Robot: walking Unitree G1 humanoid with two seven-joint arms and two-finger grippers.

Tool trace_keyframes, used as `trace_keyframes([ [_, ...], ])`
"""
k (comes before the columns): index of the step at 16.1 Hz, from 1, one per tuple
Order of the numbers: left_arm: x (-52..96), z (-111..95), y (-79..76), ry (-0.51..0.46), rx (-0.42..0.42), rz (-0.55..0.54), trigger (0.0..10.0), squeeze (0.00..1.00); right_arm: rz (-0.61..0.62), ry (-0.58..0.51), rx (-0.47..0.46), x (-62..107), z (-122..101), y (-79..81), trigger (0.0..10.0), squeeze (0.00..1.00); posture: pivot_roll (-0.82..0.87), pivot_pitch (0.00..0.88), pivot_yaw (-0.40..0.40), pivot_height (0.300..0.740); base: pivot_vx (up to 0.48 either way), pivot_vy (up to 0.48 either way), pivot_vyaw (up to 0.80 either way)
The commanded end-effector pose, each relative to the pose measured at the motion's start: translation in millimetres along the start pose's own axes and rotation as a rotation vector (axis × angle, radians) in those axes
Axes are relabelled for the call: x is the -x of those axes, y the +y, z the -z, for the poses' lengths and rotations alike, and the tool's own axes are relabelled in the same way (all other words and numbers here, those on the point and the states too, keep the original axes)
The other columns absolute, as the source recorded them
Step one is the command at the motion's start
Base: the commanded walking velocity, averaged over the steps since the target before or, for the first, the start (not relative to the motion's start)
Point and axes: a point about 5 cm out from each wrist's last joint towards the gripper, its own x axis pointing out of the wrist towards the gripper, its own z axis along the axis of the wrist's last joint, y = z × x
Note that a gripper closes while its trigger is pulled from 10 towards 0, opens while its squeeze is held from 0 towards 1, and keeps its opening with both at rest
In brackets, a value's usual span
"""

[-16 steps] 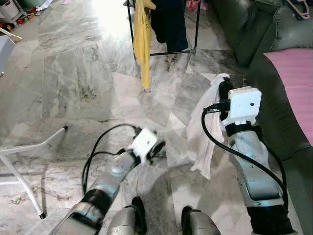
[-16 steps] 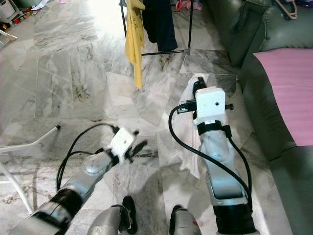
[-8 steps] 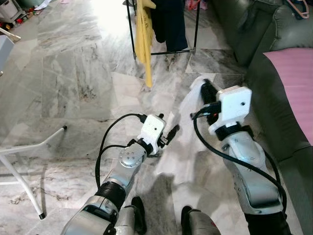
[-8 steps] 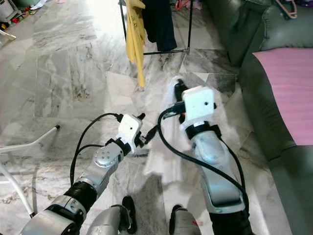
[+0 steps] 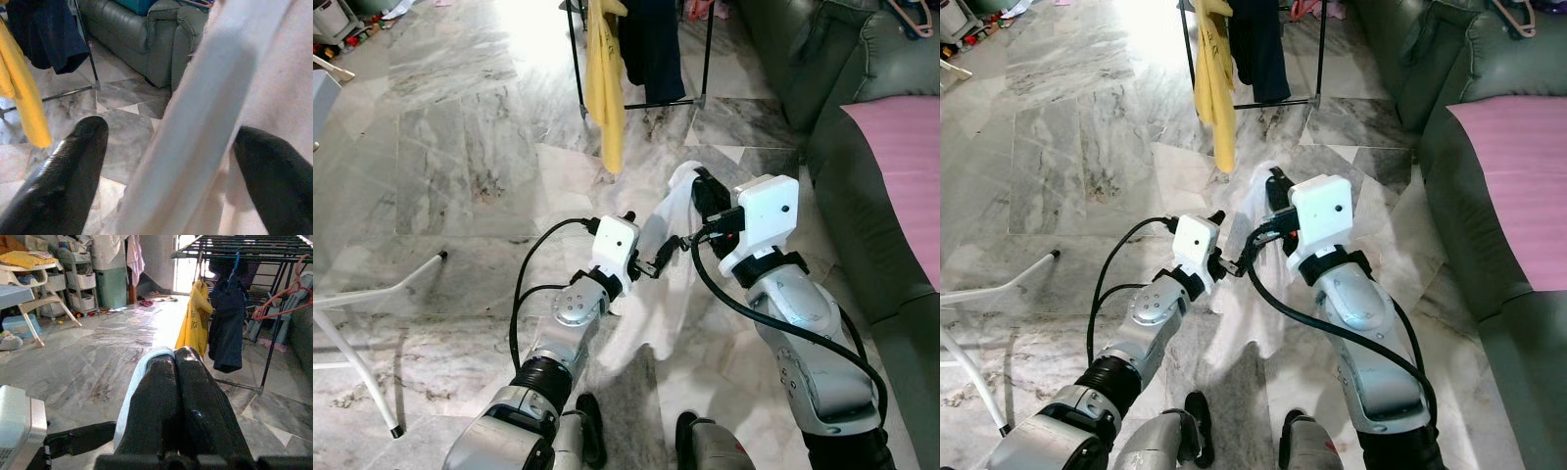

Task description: Hang hanger

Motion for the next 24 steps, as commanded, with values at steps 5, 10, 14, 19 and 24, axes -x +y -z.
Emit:
trace_keyframes([
  [5, -1.3, 1.3, -0.9, 0.007, 0.031, 0.010, 0.0, 0.00, -0.055, -0.031, -0.001, 1.2, -10.1, 7.4, 0.0, 0.00, -0.23, 0.237, 0.044, 0.740, 0.000, 0.000, 0.00],
  [10, 0.4, 2.1, 4.5, 0.011, 0.043, 0.001, 0.0, 0.00, -0.048, -0.028, 0.003, 1.6, -10.3, 5.1, 0.0, 0.00, -0.23, 0.237, 0.043, 0.740, 0.000, 0.000, 0.00],
  [14, -0.1, 2.3, 3.9, 0.013, 0.051, 0.004, 0.0, 0.00, -0.043, -0.032, 0.006, 0.2, -11.3, 3.6, 0.0, 0.00, -0.23, 0.237, 0.042, 0.740, 0.000, 0.000, 0.00],
  [19, -1.6, 1.8, 5.6, 0.018, 0.058, -0.007, 0.0, 0.00, -0.038, -0.031, 0.008, -0.1, -11.2, 3.1, 0.0, 0.00, -0.24, 0.236, 0.042, 0.740, 0.000, 0.000, 0.00],
  [24, -3.6, -1.0, 9.5, 0.018, 0.059, -0.019, 0.0, 0.00, -0.034, -0.034, 0.009, -1.4, -11.0, 2.5, 0.0, 0.00, -0.24, 0.231, 0.046, 0.740, 0.000, 0.000, 0.00],
])
